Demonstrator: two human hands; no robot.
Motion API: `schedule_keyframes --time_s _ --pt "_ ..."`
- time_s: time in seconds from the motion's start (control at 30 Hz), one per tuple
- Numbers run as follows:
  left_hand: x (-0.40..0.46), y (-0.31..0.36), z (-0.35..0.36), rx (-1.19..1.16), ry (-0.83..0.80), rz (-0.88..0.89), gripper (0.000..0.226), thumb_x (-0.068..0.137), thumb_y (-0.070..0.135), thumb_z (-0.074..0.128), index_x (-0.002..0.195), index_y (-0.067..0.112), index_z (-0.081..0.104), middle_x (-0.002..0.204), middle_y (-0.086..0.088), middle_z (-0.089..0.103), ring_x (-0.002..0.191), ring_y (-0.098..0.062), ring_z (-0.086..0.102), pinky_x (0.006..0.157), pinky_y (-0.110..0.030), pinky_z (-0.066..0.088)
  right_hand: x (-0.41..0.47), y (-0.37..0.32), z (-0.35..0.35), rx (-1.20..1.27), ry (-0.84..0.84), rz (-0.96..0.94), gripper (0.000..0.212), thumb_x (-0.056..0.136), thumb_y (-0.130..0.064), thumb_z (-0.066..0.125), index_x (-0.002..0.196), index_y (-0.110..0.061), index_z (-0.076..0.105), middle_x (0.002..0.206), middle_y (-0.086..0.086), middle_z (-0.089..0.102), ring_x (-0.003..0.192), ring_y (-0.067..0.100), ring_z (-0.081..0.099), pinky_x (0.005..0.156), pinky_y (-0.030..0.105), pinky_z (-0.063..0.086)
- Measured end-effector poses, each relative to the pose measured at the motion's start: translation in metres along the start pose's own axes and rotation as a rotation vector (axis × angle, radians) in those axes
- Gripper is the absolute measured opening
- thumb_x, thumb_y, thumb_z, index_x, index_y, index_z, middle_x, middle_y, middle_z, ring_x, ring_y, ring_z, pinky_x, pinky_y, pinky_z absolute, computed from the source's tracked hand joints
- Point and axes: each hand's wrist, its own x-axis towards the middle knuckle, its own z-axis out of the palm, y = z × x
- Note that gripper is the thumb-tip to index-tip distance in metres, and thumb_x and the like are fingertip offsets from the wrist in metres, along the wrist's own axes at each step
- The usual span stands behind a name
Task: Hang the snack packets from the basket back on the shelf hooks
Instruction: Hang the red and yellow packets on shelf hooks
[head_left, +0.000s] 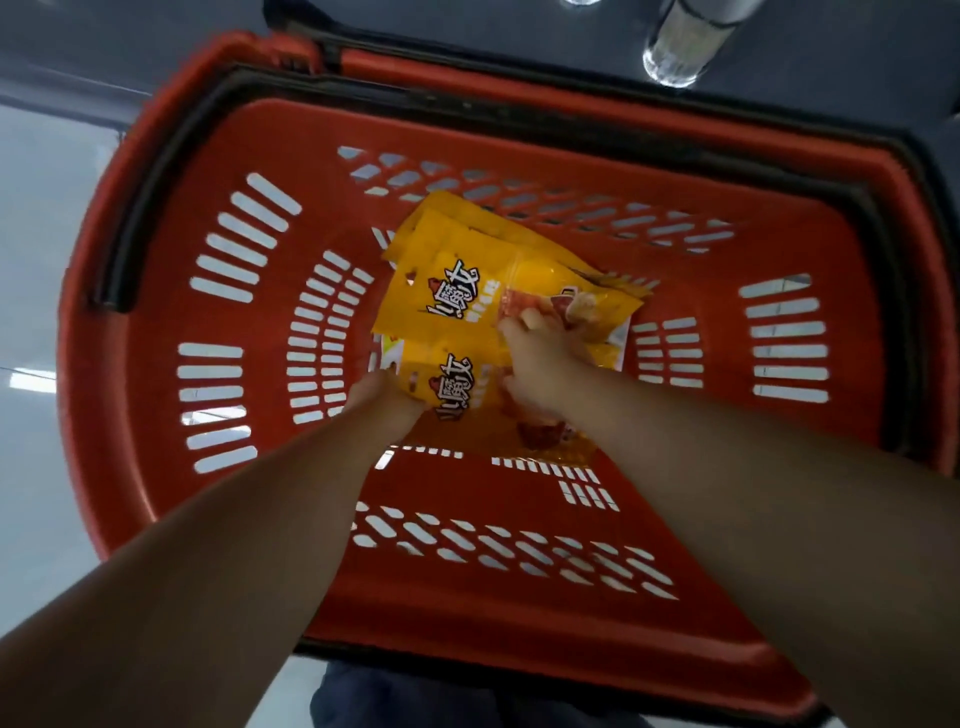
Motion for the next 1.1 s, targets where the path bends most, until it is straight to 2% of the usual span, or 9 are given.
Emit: schedule_keyframes --time_s 0.13,0.23,0.43,0.5,0.57,0.7,0.83,0.97,1.1 --pt "-0.003 0.0 -0.006 -0.136 0.064 0.106 0.041 0.09 0.026 0.06 0.13 0.022 0.055 0.115 -0.01 0.066 0.08 -0.023 0.064 0.05 -0.023 0.042 0.004 -0.001 0.0 0.064 0.01 0.043 0.066 0.086 -0.017 0.064 0.141 -0.02 0.029 0.14 0.009 0.041 0.132 0.03 0.032 0.1 0.044 0.037" --pt "-0.019 0.004 -0.019 -0.107 0.163 0.288 0.031 0.097 0.022 0.047 0.127 0.027 0.053 0.109 -0.01 0.067 0.089 -0.029 0.065 0.068 -0.035 0.054 -0.001 -0.003 -0.007 0.066 0.068 0.072 0.065 0.085 -0.018 0.066 0.14 -0.018 0.031 0.143 0.007 0.036 0.134 0.029 0.028 0.107 0.045 0.031" --pt "-0.054 0.004 -0.053 0.258 0.209 0.54 0.037 0.101 0.026 0.037 0.136 0.039 0.042 0.099 -0.005 0.064 0.086 -0.028 0.064 0.069 -0.036 0.051 -0.012 0.002 -0.032 0.433 0.05 0.128 0.083 0.077 -0.027 0.078 0.144 -0.025 0.029 0.144 0.012 0.036 0.136 0.033 0.032 0.106 0.042 0.036" --pt "-0.058 0.008 -0.067 0.042 0.194 0.556 0.03 0.099 0.03 0.045 0.127 0.029 0.055 0.091 0.0 0.065 0.083 -0.019 0.064 0.067 -0.029 0.047 -0.012 0.006 -0.039 0.555 0.06 0.12 0.052 0.08 -0.024 0.075 0.125 -0.018 0.05 0.12 0.011 0.053 0.119 0.029 0.05 0.087 0.03 0.043" --pt "-0.059 0.014 -0.074 -0.338 0.175 0.493 0.022 0.091 0.029 0.061 0.111 0.02 0.065 0.084 0.005 0.066 0.076 -0.002 0.065 0.067 -0.022 0.048 -0.016 0.009 -0.046 0.632 0.078 0.113 0.043 0.083 -0.026 0.072 0.12 -0.01 0.056 0.119 0.009 0.06 0.114 0.028 0.055 0.09 0.033 0.046" --pt "-0.049 0.018 -0.077 -0.938 -0.133 0.353 0.049 0.076 0.016 0.079 0.121 0.008 0.061 0.116 -0.011 0.068 0.107 -0.024 0.066 0.098 -0.046 0.05 -0.035 0.017 -0.048 0.829 0.023 0.181 0.027 0.09 -0.022 0.065 0.109 -0.003 0.062 0.107 0.015 0.068 0.097 0.031 0.065 0.09 0.046 0.052" --pt "-0.04 0.034 -0.057 -0.714 -0.248 0.377 0.036 0.083 0.019 0.072 0.117 0.012 0.062 0.11 -0.002 0.07 0.102 -0.013 0.066 0.098 -0.04 0.05 -0.047 0.026 -0.042 0.986 0.021 0.225 0.014 0.09 -0.025 0.064 0.099 -0.015 0.063 0.094 0.0 0.067 0.086 0.018 0.063 0.075 0.027 0.051" --pt "-0.042 0.052 -0.057 -0.673 -0.004 0.42 0.012 0.084 0.017 0.072 0.095 0.016 0.068 0.079 0.011 0.066 0.065 0.009 0.06 0.059 -0.009 0.052 -0.054 0.035 -0.048 1.123 0.106 0.318 0.019 0.085 -0.028 0.071 0.1 -0.017 0.066 0.105 0.002 0.069 0.1 0.023 0.065 0.094 0.041 0.051" --pt "-0.062 0.064 -0.085 -0.691 -0.075 0.425 0.009 0.085 0.018 0.071 0.092 0.012 0.071 0.093 0.0 0.073 0.084 -0.009 0.07 0.077 -0.026 0.056 -0.075 0.035 -0.079 1.209 0.13 0.319 0.012 0.082 -0.025 0.073 0.092 -0.023 0.066 0.104 0.002 0.07 0.099 0.021 0.066 0.095 0.041 0.051"
